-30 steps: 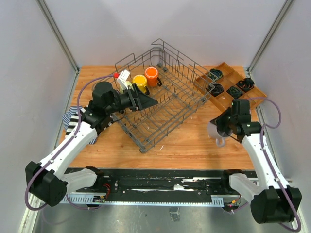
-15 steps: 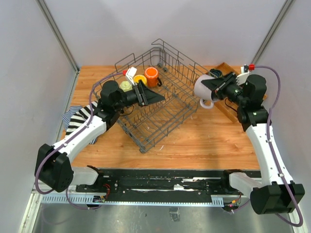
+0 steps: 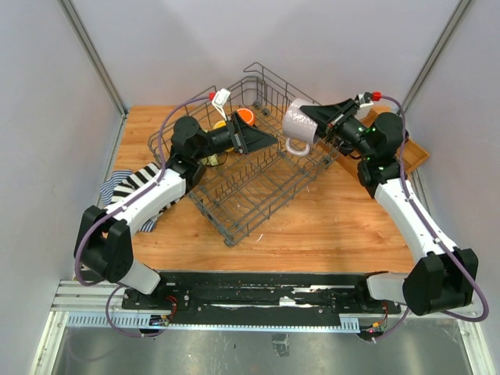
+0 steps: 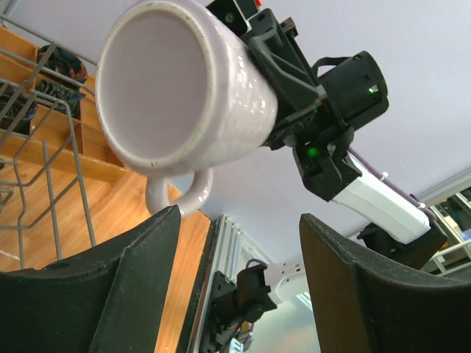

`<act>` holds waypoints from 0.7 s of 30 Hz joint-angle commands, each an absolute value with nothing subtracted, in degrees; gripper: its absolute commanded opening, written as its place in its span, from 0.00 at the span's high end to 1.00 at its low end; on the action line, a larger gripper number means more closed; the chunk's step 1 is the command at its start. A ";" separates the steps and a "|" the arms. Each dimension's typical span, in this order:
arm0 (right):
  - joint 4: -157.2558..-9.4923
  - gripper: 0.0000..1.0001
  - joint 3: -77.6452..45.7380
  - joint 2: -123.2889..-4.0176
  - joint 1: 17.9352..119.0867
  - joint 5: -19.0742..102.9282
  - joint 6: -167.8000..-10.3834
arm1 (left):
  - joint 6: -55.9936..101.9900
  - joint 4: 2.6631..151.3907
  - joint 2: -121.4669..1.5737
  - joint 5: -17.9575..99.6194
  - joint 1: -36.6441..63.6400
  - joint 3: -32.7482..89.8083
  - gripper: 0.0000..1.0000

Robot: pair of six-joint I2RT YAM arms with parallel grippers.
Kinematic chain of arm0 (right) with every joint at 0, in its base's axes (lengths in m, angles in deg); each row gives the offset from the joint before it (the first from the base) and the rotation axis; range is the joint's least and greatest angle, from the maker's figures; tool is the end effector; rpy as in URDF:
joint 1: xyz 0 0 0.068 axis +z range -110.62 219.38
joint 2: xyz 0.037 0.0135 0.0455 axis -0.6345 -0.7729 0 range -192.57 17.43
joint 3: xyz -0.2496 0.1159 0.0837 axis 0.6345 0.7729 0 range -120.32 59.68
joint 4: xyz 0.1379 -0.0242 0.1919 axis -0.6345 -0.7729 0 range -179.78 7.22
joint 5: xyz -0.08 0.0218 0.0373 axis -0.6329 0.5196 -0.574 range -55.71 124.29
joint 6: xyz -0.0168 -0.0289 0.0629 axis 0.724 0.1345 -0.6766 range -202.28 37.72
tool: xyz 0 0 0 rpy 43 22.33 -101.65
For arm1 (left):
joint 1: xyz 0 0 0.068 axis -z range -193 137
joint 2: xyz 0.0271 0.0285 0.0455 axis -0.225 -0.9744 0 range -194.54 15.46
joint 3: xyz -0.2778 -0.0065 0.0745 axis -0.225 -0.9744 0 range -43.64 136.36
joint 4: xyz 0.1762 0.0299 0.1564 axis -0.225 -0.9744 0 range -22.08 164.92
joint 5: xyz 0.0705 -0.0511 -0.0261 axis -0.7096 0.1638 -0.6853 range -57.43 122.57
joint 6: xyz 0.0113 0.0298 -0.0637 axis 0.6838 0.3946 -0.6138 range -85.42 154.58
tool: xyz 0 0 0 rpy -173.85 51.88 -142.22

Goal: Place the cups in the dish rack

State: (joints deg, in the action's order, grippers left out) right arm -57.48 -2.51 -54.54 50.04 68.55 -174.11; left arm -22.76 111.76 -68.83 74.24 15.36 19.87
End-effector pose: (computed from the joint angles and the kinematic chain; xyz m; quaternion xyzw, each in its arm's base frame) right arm 0.2670 0.0838 0.4338 0.1982 0.5918 0.7048 0.3372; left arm 0.2733 -0.1919 0.4023 0.1345 0.6153 -0.6647 0.4020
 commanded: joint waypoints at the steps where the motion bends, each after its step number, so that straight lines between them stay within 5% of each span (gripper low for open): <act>1: -43.96 0.99 -5.97 -54.16 53.39 67.45 -180.08 | -22.00 113.74 -71.39 75.56 15.91 23.55 0.29; 21: -39.03 0.99 -9.02 -58.03 57.72 64.92 -182.22 | -25.23 115.91 -75.78 76.87 18.16 26.84 0.29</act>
